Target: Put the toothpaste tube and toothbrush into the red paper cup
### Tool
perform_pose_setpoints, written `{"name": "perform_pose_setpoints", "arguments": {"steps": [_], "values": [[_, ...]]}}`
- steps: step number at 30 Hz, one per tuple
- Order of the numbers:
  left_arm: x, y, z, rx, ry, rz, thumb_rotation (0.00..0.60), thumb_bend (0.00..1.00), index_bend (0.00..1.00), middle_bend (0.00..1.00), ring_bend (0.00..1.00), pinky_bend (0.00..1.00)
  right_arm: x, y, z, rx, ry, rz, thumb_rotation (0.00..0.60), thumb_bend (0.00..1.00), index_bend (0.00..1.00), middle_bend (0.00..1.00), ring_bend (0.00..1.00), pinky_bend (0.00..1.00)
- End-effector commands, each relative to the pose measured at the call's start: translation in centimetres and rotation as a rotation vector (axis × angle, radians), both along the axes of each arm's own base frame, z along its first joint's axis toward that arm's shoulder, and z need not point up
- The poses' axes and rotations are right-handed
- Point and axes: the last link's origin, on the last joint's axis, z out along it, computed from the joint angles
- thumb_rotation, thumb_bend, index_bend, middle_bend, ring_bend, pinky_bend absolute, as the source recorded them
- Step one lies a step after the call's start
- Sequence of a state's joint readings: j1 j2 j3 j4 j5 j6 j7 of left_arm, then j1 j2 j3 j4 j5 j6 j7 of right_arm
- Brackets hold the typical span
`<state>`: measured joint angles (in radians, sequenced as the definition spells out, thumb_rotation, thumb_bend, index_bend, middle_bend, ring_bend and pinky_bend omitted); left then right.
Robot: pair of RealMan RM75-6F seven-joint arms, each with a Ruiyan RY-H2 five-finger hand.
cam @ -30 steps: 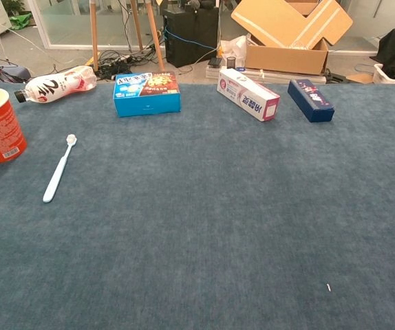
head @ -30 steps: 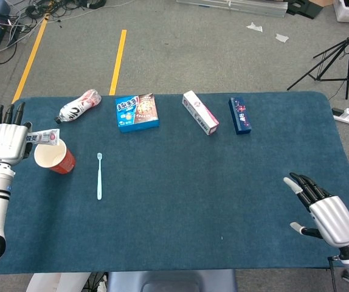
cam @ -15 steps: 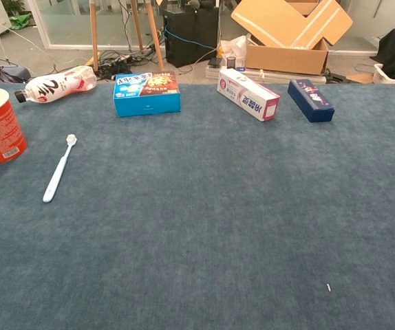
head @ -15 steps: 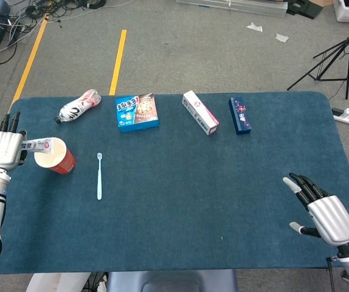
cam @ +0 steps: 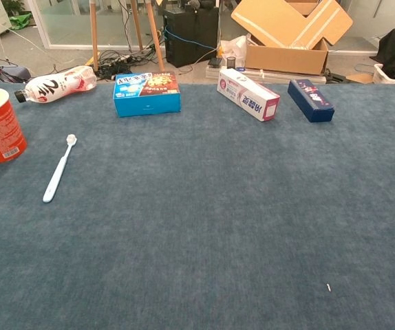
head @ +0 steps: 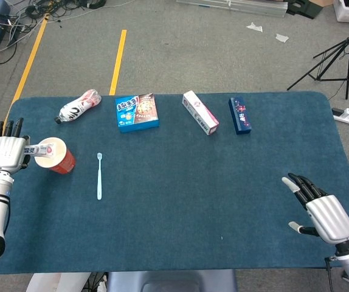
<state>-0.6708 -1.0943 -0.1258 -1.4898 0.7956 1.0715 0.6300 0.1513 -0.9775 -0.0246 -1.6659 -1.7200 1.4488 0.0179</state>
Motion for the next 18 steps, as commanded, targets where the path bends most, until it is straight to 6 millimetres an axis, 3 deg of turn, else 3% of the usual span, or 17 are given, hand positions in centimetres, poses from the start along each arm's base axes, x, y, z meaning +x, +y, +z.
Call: {"name": "perform_pose_setpoints", "arguments": {"steps": [1, 18], "values": [[-0.1, 0.2, -0.5, -0.010, -0.010, 0.009, 0.600, 0.40, 0.91, 0.00, 0.00, 0.00, -0.1, 0.0, -0.1, 0.003, 0.000, -0.002, 0.600, 0.00, 0.07, 0.09, 0.11, 0.44], [0.5, 3.0, -3.0, -0.069, -0.029, 0.080, 0.600, 0.40, 0.91, 0.00, 0.00, 0.00, -0.7, -0.1, 0.0, 0.001, -0.008, -0.019, 0.600, 0.00, 0.07, 0.09, 0.11, 0.43]]}}
